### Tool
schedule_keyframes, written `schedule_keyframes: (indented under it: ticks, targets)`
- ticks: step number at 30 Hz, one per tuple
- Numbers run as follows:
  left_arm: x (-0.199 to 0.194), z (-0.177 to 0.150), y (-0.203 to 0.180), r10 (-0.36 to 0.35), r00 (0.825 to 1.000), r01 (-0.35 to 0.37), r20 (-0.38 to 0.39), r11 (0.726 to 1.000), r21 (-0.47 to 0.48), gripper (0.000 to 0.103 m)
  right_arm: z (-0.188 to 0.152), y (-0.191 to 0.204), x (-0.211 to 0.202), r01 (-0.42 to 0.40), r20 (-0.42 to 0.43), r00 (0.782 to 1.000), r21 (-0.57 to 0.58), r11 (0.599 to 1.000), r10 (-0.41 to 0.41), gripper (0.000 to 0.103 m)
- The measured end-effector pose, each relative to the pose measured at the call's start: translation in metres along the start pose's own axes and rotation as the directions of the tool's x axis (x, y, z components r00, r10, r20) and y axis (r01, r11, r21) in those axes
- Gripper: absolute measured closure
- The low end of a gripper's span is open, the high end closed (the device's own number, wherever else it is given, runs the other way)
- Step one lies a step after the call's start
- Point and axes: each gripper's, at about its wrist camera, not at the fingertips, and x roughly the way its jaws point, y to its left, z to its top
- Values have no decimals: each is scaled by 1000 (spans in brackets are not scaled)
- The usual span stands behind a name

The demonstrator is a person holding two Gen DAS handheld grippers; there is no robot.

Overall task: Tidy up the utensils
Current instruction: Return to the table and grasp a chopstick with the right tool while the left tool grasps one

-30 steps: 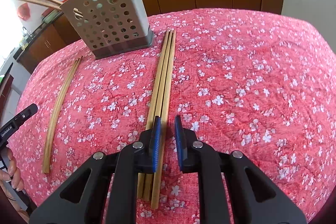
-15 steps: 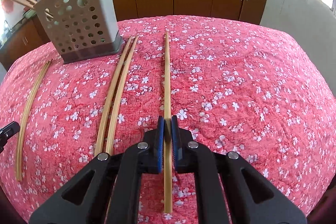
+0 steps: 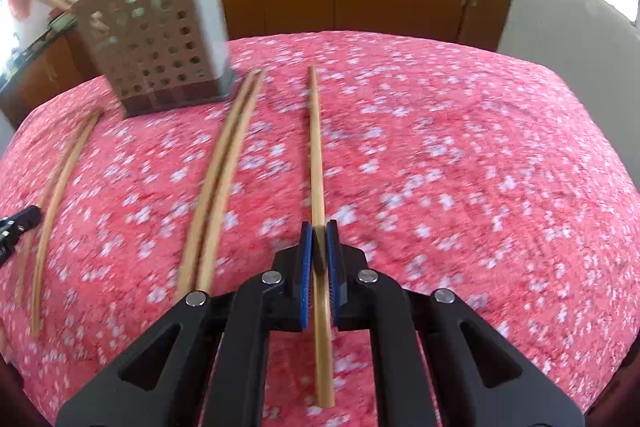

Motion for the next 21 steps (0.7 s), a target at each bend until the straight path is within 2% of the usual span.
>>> schedule_keyframes:
  ticks: [4,7,14,21]
  targets:
    - [9,12,28,36,999,-35,14,998,-52,92,10,-15,8,38,24,999,40,998,-39,95]
    - [11,13,39,34,999,-31,36,998,-57,92,13,-21,12,43,37,998,49,998,-44,95]
    - [10,15,42,36,999,-34,36,998,-54,92,13,-24,12,42,39,998,49,998,-44,95]
    - [7,11,37,10,999,-6,40,997,-78,92,14,-23,14,35,38,999,56,998,-37,95]
